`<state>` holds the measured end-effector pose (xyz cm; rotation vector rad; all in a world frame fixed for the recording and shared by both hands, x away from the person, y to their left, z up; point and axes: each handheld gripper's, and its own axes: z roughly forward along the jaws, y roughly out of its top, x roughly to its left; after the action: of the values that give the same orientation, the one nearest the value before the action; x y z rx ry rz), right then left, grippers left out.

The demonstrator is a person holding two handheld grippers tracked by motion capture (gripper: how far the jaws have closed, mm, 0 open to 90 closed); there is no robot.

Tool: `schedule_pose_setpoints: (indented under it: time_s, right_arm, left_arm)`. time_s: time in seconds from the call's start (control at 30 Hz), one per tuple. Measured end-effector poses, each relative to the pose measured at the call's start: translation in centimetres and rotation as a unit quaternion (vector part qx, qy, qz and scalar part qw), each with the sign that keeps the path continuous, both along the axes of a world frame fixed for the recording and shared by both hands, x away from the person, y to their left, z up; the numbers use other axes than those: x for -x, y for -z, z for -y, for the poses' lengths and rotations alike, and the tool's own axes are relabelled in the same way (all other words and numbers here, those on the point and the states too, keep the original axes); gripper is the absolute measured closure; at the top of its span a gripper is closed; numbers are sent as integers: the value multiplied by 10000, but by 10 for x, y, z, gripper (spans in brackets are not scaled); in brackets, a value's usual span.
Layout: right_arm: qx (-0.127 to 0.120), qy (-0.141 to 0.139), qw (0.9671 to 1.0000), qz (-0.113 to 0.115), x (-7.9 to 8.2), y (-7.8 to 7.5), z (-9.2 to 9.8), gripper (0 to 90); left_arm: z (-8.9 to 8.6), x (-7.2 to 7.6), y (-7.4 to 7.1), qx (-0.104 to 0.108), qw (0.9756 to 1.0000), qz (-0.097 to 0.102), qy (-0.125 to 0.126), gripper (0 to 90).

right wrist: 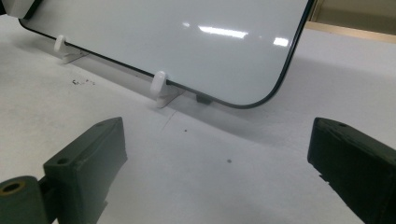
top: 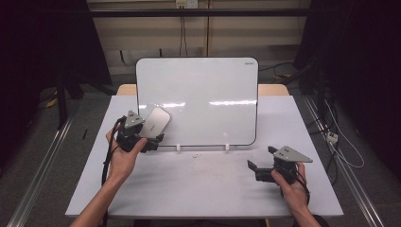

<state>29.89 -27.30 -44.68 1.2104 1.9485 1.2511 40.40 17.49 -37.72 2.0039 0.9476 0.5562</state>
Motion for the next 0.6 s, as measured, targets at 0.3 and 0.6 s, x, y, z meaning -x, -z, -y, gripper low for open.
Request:
schedule_pose_setpoints:
  time_s: [0.3, 0.6]
  right_arm:
    - [-23, 10, 10000, -10, 1, -1, 0, 46]
    - [-2, 5, 10000, 9, 2, -1, 0, 46]
  left_arm:
    - [-6, 18, 4, 280, 9993, 54, 224, 58]
    - [-13, 37, 12, 120, 9997, 200, 76, 48]
